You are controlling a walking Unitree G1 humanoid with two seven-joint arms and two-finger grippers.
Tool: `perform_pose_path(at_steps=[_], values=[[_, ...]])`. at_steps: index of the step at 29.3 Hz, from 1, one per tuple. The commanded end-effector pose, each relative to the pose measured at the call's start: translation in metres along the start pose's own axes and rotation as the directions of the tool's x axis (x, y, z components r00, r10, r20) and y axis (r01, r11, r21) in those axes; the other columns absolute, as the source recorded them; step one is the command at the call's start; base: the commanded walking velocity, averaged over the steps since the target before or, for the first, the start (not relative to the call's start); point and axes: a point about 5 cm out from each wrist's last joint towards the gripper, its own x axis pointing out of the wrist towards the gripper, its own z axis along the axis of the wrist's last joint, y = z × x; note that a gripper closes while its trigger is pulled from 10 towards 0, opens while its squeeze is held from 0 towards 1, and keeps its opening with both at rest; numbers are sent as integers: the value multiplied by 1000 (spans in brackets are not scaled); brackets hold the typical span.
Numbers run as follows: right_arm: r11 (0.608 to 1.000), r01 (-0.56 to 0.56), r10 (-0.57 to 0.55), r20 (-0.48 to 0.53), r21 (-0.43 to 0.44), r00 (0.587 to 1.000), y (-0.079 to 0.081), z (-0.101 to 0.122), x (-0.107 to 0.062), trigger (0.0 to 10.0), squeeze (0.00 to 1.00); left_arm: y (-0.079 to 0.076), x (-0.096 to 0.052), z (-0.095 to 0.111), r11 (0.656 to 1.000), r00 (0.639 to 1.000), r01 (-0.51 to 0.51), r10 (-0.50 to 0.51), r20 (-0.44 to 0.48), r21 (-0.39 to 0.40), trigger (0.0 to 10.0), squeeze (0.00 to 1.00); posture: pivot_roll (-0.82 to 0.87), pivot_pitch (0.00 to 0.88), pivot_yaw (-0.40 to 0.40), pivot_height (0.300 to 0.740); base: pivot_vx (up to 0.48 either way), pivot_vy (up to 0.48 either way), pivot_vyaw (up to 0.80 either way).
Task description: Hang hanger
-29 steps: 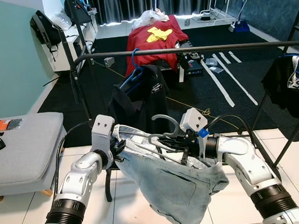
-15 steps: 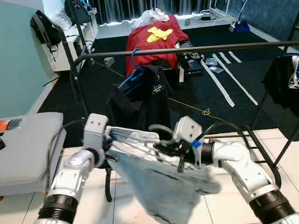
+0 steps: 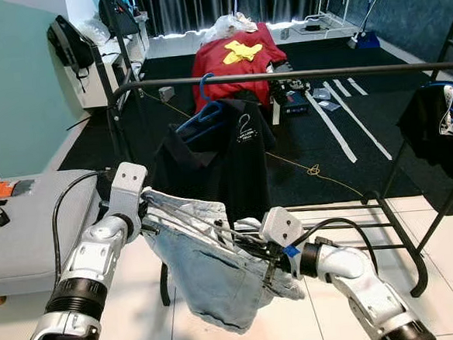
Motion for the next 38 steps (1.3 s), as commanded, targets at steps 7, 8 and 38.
perform_pose_path(at_steps=[7, 8, 38], values=[[925, 373, -380, 120, 79, 917, -43, 17, -10, 10000, 0, -14, -3, 3, 989, 991, 105, -113, 75, 103, 0, 0, 0, 20, 78, 740, 0, 0, 0], [901, 417, -432, 155, 119, 889, -50, 23, -10, 10000, 0, -27, -5, 3, 978, 978, 169, -181, 101, 122, 0, 0, 2, 17, 74, 740, 0, 0, 0], [896, 445, -429, -240, 10, 870, -49, -8, 14, 10000, 0, -80, -28, -26, 855, 851, 487, -510, 127, 177, 0, 0, -4, 0, 65, 740, 0, 0, 0]])
